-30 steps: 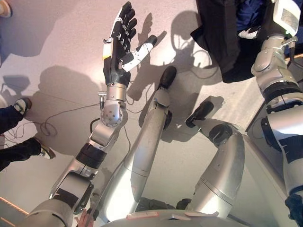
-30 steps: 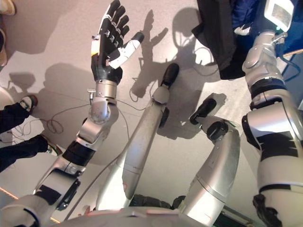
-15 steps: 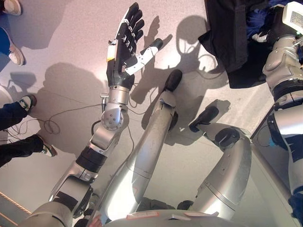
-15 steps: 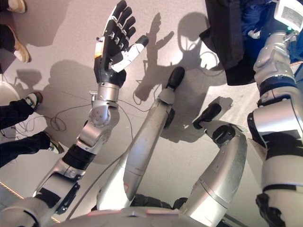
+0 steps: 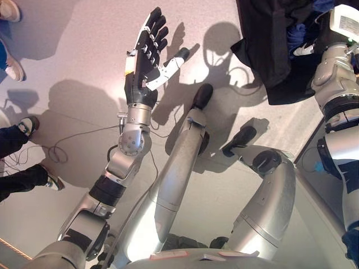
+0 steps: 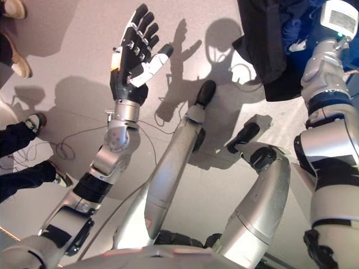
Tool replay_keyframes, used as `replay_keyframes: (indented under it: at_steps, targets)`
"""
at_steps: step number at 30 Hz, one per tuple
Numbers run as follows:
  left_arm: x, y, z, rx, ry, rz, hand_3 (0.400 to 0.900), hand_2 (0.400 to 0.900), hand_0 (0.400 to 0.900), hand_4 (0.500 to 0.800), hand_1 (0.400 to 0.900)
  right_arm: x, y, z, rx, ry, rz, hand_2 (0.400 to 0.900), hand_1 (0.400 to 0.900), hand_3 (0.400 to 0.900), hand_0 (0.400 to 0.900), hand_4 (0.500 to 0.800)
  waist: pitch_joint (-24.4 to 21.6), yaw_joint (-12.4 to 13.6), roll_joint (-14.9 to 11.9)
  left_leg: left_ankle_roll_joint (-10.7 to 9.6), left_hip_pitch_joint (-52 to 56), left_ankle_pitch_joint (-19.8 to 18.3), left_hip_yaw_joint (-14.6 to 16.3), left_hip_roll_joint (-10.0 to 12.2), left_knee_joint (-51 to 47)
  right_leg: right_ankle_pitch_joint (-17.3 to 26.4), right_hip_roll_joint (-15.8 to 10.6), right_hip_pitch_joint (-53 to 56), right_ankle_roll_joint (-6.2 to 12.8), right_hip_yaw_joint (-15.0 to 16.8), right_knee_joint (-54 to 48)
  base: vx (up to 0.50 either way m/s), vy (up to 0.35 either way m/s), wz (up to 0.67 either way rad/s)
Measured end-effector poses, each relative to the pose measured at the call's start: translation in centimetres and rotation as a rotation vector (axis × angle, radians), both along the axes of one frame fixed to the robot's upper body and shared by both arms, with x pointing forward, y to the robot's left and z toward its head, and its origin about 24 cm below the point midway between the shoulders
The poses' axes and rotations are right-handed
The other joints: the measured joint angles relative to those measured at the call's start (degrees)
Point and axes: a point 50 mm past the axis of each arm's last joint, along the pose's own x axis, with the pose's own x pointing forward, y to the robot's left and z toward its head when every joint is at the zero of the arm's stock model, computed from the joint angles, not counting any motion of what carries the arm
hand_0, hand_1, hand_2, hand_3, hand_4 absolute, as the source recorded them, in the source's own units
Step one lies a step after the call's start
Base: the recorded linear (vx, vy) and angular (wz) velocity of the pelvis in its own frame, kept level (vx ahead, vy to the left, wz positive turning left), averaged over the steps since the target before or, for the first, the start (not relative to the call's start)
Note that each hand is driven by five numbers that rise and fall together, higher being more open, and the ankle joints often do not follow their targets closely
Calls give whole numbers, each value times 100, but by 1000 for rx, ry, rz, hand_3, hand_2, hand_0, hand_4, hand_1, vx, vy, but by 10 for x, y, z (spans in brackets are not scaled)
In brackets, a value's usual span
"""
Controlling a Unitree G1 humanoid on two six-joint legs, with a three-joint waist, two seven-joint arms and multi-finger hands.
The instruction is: Put the clothes in the basket into the washing machine.
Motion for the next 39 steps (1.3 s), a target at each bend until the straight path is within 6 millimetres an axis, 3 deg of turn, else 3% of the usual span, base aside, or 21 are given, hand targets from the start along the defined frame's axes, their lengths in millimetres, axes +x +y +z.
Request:
replay_keyframes:
  at_steps: [6,11,14,19,29,32,39]
  targets:
    - [3,19,8,-60,-16,106,900,900,900,800,900,3,24,20,-100,-62,102,400,400,400,400,500,1,-484,-16,118,-51,-16,6,113,29,130,141,58,202,-37,-206,-32,-4,-18]
    - [4,39,11,-92,-23,220,900,900,900,800,900,-13,41,45,-299,-166,202,400,400,400,400,500,7,-979,-78,218,39,-69,-2,218,-2,278,296,270,346,-68,-511,-22,-3,-13]
    - [3,50,12,-92,-30,281,900,900,900,800,900,-29,29,50,-377,-200,175,400,400,400,400,500,-10,-1182,-226,269,136,-99,14,292,-76,355,384,396,388,-72,-723,-10,14,-11]
    - [4,58,11,-94,-14,323,900,900,900,800,900,-43,-8,24,-353,-147,48,400,400,400,400,500,-38,-1383,-485,319,221,-131,26,322,-125,395,424,534,440,-81,-900,-10,19,-12]
    - [1,74,0,-75,34,382,900,900,900,800,900,-59,-38,-13,-447,46,-42,400,400,400,400,500,-66,-1568,-669,443,439,-215,137,459,-213,529,559,798,549,-25,-1250,-17,21,-13]
    - [0,76,-1,-64,34,391,900,900,900,800,900,-62,-54,-15,-436,95,-106,400,400,400,400,500,-86,-1578,-707,476,506,-203,189,486,-305,594,602,832,594,46,-1367,-7,12,-10]
    - [-1,88,-1,-61,45,433,900,900,900,800,900,-72,-66,-19,-500,156,-147,400,400,400,400,500,-93,-1678,-795,516,611,-221,264,553,-398,668,671,930,647,102,-1548,-1,0,-7]
